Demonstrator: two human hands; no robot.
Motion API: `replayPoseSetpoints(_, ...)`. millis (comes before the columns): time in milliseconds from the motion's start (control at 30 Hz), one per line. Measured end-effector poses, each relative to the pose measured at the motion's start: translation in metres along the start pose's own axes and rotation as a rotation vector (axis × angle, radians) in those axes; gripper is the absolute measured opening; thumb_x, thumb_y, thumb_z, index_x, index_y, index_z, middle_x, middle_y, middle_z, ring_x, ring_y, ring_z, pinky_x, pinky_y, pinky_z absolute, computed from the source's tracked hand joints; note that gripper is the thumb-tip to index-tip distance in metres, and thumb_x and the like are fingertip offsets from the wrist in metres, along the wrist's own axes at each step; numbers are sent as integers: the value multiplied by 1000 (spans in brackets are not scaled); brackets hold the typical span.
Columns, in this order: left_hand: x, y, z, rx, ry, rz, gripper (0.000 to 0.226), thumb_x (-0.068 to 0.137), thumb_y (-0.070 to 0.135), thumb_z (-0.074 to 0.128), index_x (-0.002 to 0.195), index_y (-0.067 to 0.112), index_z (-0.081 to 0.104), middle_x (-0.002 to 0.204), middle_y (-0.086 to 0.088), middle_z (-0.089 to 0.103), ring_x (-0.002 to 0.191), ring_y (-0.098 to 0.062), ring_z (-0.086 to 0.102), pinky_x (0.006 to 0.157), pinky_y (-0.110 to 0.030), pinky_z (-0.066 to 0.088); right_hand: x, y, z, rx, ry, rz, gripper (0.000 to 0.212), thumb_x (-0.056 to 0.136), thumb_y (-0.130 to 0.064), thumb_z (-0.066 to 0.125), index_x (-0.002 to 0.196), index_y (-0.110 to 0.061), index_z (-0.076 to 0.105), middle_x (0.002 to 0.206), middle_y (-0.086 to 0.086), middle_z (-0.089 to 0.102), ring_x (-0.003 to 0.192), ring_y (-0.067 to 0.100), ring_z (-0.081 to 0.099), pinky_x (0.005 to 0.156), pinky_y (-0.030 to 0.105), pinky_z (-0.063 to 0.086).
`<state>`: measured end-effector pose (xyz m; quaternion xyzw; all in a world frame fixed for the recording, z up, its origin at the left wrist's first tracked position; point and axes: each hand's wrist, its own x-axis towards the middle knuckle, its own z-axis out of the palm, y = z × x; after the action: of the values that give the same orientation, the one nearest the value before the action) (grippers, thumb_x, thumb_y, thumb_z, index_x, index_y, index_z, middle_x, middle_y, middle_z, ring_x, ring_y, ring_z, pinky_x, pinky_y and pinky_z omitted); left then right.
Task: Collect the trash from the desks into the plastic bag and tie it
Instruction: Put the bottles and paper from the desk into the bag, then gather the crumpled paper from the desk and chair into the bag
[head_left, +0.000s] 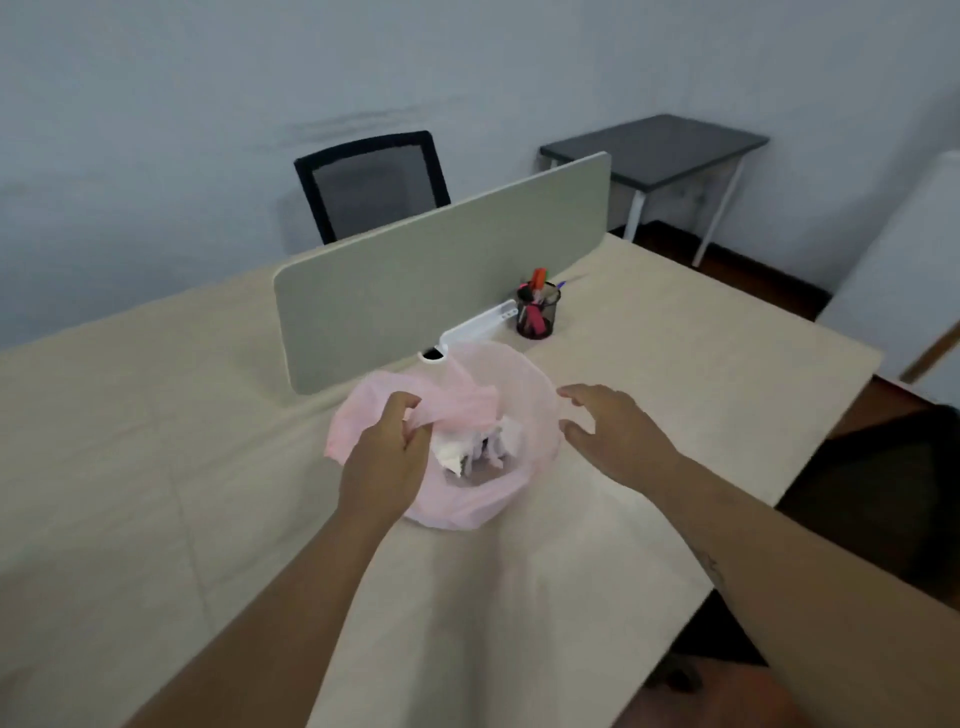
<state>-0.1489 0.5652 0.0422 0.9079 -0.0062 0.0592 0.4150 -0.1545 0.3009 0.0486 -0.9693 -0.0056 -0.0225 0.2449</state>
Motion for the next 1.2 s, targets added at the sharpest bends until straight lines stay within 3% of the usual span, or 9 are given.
replayPoseSetpoints(100, -14, 3, 29, 53, -79, 39, 27, 94, 22, 49, 119, 31, 49, 90, -2, 67, 88, -31, 63, 78, -42, 49, -59, 34, -24, -284, -20, 52, 46, 92, -44, 48, 136, -31, 47, 125, -6, 58, 114, 21, 51, 96, 36, 39)
replayPoseSetpoints(233, -38, -2, 67, 213, -148, 168, 30, 96, 26, 46, 124, 34, 43, 98, -3, 69, 89, -32, 64, 71, -39, 48, -131, 89, -62, -497, -35, 167, 42, 91, -53, 42, 120, -29, 59, 117, -8, 61, 108, 18, 53, 94, 35, 38)
replayPoseSetpoints(400, -78, -26, 117, 366, -292, 244, 40, 95, 22, 45, 135, 26, 48, 120, -4, 65, 105, -32, 62, 80, -43, 50, -198, 134, -65, -459, -240, 183, 58, 89, -66, 25, 112, -29, 64, 101, -8, 63, 92, 16, 56, 85, 34, 43)
replayPoseSetpoints(533, -113, -42, 153, 593, -325, 243, 46, 85, 12, 66, 130, 8, 58, 102, -21, 61, 86, -43, 60, 66, -50, 51, -208, 137, -46, -332, -144, 40, 51, 89, -64, 29, 94, -29, 66, 83, -8, 63, 78, 13, 55, 84, 33, 41)
replayPoseSetpoints(633, -137, -48, 172, 660, -317, 186, 46, 88, 25, 60, 130, 7, 55, 121, -20, 59, 106, -43, 55, 85, -53, 49, -213, 134, -27, -479, -74, -94, 35, 89, -49, 43, 74, -24, 63, 67, -8, 57, 64, 16, 52, 68, 34, 42)
replayPoseSetpoints(733, -156, -51, 191, 712, -358, 116, 70, 94, 53, 44, 147, 9, 34, 153, -18, 33, 139, -42, 28, 115, -54, 21, -217, 140, -16, -544, 33, -67, 30, 82, -36, 59, 56, -22, 58, 51, -9, 45, 50, 16, 46, 56, 31, 43)
replayPoseSetpoints(867, -166, -43, 208, 713, -365, 90, 84, 92, 68, 25, 155, 13, 15, 164, -11, 2, 149, -37, -3, 119, -49, -2, -221, 156, -21, -567, 49, -78, 32, 80, -34, 59, 52, -22, 49, 49, -9, 35, 45, 17, 42, 55, 33, 42)
replayPoseSetpoints(1033, -163, -19, 232, 697, -395, 199, 86, 89, 73, 23, 154, 16, 20, 163, -11, 9, 149, -34, -1, 120, -47, 0, -244, 198, -42, -594, 75, -15, 35, 81, -30, 58, 50, -22, 44, 46, -7, 40, 46, 16, 39, 61, 32, 42)
replayPoseSetpoints(1200, -161, 10, 266, 685, -366, 367, 80, 89, 72, 28, 147, 17, 35, 155, -6, 31, 143, -28, 22, 117, -46, 15, -275, 249, -69, -584, 143, 34, 34, 86, -27, 51, 53, -20, 51, 50, -7, 43, 50, 16, 43, 66, 31, 39)
